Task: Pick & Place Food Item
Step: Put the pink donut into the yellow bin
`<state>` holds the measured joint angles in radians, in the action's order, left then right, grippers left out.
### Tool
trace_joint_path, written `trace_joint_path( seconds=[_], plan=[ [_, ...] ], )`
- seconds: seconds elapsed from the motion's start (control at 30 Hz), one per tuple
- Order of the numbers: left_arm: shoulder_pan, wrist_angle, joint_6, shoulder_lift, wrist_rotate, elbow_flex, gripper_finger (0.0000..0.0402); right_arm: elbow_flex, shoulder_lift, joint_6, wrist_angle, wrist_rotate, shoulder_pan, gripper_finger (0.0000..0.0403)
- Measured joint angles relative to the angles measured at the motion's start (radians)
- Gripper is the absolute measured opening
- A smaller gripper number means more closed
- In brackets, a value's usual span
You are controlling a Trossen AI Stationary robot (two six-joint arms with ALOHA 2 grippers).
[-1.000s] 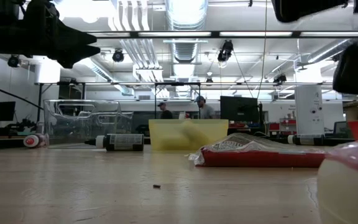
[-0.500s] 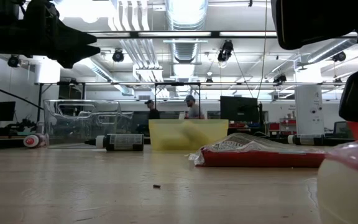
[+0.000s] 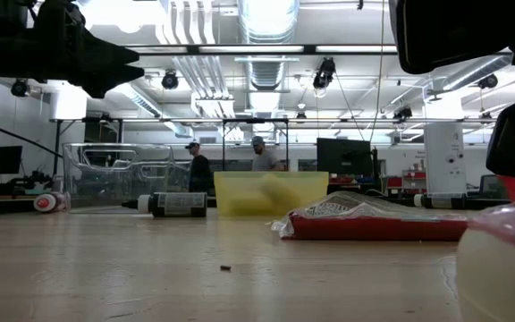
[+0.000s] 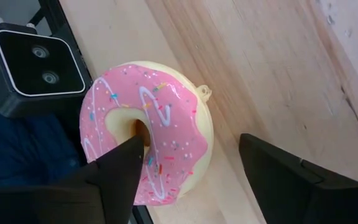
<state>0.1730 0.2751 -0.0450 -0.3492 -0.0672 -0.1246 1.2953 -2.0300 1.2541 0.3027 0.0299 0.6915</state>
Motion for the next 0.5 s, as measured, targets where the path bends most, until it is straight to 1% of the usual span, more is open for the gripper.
trace_joint_path(
  seconds=[0.5],
  plan=[
    [0.000,0.000,0.000,0.000,0.000,0.000,0.0290,0.019,-0.001,-0.031,0.007,-0.007,-0.003,0.0225]
  ],
)
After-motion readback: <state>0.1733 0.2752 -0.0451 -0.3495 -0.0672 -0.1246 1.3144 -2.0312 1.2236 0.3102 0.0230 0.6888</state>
